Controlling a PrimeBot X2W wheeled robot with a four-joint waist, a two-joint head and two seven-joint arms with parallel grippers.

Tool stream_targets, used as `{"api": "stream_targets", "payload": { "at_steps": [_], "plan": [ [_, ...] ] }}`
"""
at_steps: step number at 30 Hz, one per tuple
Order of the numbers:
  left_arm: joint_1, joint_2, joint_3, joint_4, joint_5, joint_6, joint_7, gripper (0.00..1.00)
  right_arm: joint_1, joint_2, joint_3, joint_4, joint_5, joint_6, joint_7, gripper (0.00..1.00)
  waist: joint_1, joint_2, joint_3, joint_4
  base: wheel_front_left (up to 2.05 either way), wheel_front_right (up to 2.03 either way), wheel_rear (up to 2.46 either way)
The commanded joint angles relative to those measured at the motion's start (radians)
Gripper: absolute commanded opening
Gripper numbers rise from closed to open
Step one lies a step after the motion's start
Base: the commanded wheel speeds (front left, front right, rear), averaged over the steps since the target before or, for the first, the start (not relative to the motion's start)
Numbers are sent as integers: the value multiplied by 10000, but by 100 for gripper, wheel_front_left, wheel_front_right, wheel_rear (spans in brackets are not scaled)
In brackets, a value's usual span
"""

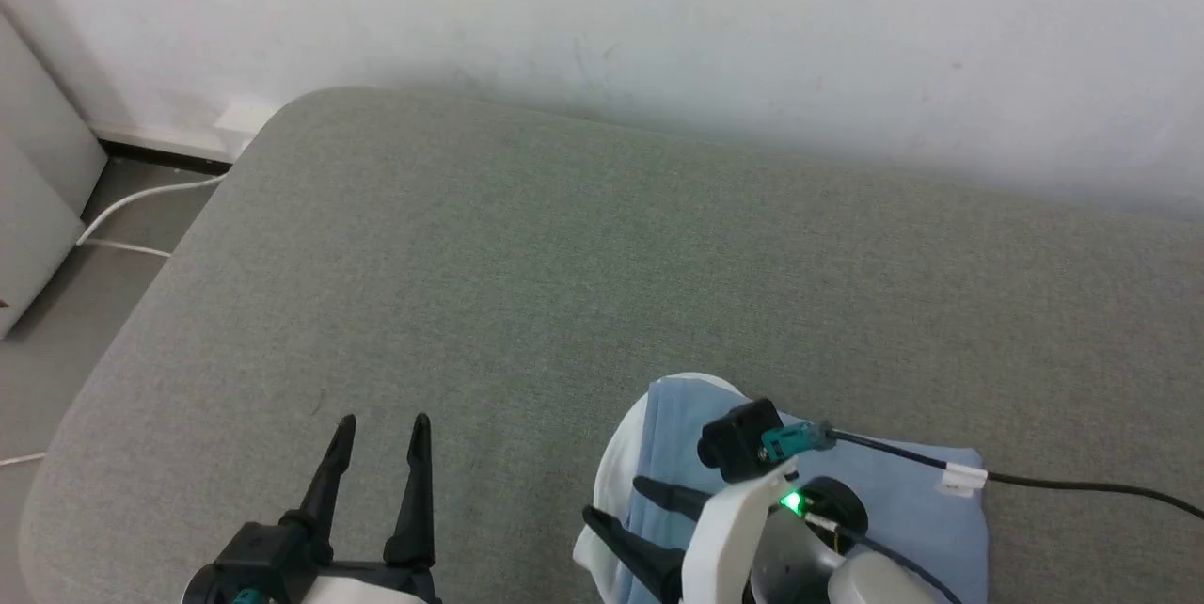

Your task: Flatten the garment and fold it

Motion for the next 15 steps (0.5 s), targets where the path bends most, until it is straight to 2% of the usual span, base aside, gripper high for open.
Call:
{"api": "stream_targets", "payload": {
  "at_steps": [1,5,7,11,13,15],
  "plan": [
    [-52,-22,-14,43,18,-34,-47,100,-393,17,158,48,157,-7,-204,100,0,0,-59,-142,0,0,0],
    [-58,-22,8,34,4,-10,-47,100,-833,-8,81,156,-102,-7,-542,100,0,0,-127,-326,0,0,0],
    [-52,-22,40,16,-3,4,-47,100,-1180,-229,-9,188,-441,-7,-877,100,0,0,-173,-471,0,0,0],
    [-46,-22,87,-50,-176,21,-47,100,-1969,-1121,-312,231,-1458,-7,-1951,100,0,0,-254,-813,0,0,0],
    [-47,-22,88,-88,-185,25,-47,100,-2235,-1413,-797,300,-1632,-7,-2581,100,0,0,-303,-1003,0,0,0],
    [-57,-22,88,-116,-259,29,-47,100,-2512,-1998,-1046,348,-2270,-7,-3093,100,0,0,-328,-1165,0,0,0]
  ]
}}
